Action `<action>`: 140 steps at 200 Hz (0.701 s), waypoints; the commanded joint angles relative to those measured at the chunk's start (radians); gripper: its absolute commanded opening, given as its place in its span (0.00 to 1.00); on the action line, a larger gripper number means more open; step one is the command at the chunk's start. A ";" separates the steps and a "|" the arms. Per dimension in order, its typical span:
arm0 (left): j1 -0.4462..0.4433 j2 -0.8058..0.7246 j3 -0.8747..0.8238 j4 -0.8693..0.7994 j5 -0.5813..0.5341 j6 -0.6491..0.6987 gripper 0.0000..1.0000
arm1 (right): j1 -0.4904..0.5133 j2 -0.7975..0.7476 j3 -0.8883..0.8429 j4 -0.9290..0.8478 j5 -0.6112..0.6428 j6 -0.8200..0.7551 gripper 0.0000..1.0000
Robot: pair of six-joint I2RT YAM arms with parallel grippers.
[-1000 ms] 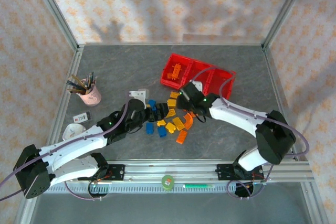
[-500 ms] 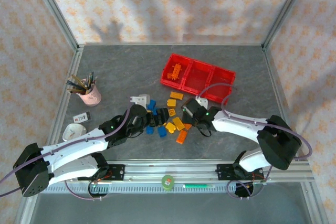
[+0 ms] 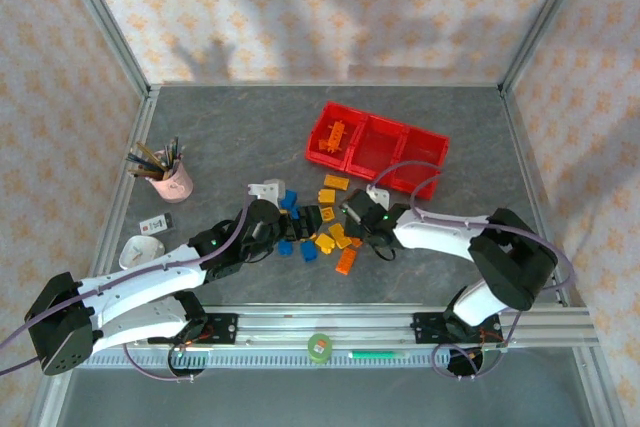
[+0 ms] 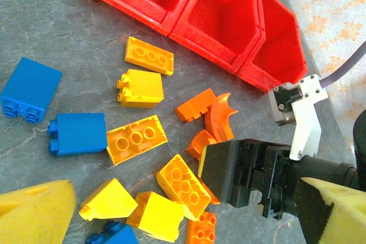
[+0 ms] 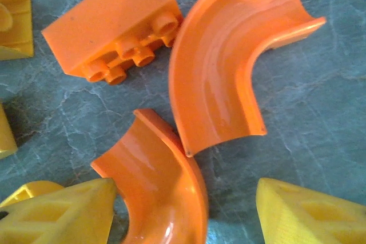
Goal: Sort the legos into containers by color
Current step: Pick up the lego from the bottom-center of the table.
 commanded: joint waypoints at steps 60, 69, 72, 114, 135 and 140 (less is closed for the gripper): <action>-0.004 -0.007 0.015 -0.003 -0.036 0.004 0.99 | 0.006 0.036 -0.011 0.025 -0.032 -0.017 0.62; -0.004 -0.009 0.015 -0.004 -0.038 0.004 0.99 | 0.006 0.020 -0.023 0.031 -0.032 -0.018 0.62; -0.004 -0.009 0.015 -0.005 -0.039 0.004 0.99 | 0.005 0.015 -0.027 0.033 -0.033 -0.018 0.61; -0.005 -0.013 0.019 -0.007 -0.043 0.006 0.99 | 0.005 -0.031 -0.069 0.003 -0.043 -0.043 0.55; -0.004 -0.010 0.020 -0.005 -0.043 0.006 0.99 | 0.006 -0.067 -0.091 -0.010 -0.037 -0.049 0.53; -0.004 -0.009 0.022 -0.005 -0.043 0.006 0.99 | 0.006 -0.071 -0.092 -0.012 -0.037 -0.052 0.53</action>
